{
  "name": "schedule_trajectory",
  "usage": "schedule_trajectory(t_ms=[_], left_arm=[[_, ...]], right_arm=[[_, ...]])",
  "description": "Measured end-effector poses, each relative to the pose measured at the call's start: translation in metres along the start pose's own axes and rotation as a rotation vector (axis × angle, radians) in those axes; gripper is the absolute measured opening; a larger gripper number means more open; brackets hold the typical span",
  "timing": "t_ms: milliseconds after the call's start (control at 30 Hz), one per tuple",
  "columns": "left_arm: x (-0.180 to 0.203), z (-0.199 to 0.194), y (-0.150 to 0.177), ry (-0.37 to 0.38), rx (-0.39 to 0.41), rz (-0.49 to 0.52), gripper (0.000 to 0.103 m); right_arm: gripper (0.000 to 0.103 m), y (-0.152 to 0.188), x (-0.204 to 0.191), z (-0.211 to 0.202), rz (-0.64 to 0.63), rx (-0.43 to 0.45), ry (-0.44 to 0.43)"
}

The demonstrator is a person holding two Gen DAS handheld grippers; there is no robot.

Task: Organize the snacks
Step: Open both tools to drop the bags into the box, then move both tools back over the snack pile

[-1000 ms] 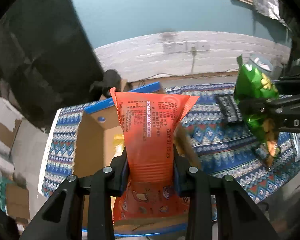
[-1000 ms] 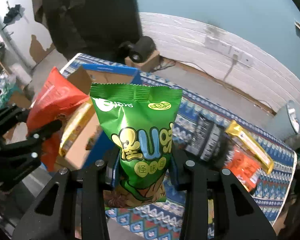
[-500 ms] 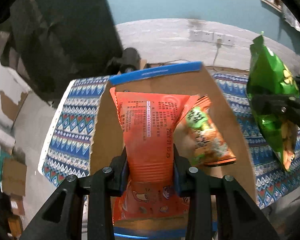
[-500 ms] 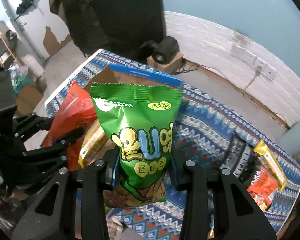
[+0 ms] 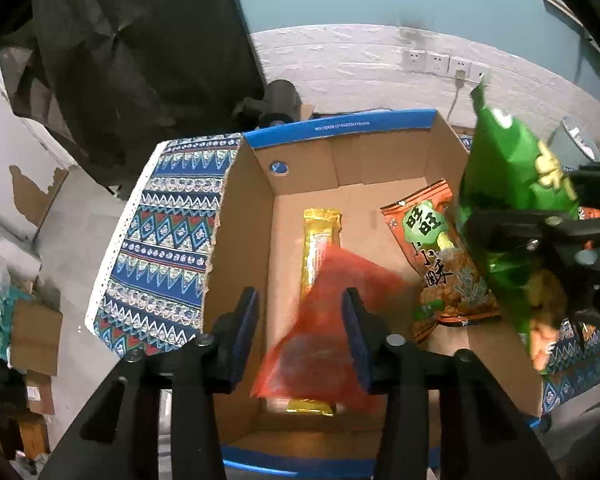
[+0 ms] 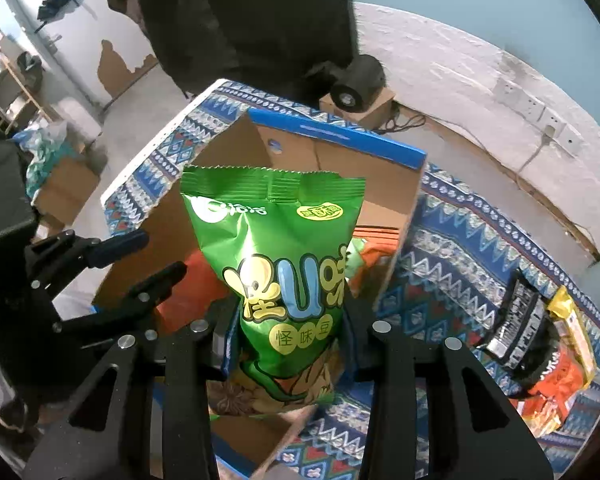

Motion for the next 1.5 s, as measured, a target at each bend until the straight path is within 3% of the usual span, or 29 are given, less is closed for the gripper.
schedule_trajectory(t_ms=[133,200,300,767,1500], left_arm=[[-0.005,-0.009,-0.002,-0.005,0.028,-0.014,0.06],[-0.006,-0.013,-0.003,-0.004,0.041,-0.019,0.067],[-0.006,-0.017,-0.004,-0.012,0.057,-0.015,0.07],[0.024,-0.026,-0.006,0.033,0.063,0.035,0.07],[0.142,-0.069,-0.015,0.115,0.133,0.277,0.075]], right_arm=[[0.044,-0.001,-0.002,0.005,0.01,-0.009,-0.006],[0.051,0.0,-0.002,0.006,0.015,-0.013,-0.015],[0.064,0.003,-0.001,0.003,0.026,-0.003,-0.014],[0.068,0.03,0.031,-0.025,0.039,0.009,0.072],[0.072,0.097,0.116,-0.096,0.131,0.051,0.197]])
Point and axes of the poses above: each gripper's, at about its wrist camera, not at the fingertips, and z roughly the way its jaws point, x to its right, y to its underside, the point moved 5 cm from there along z, roughly the way its jaws point, and after that the axes turned 2 degrees about x, right-handed, at the moved point
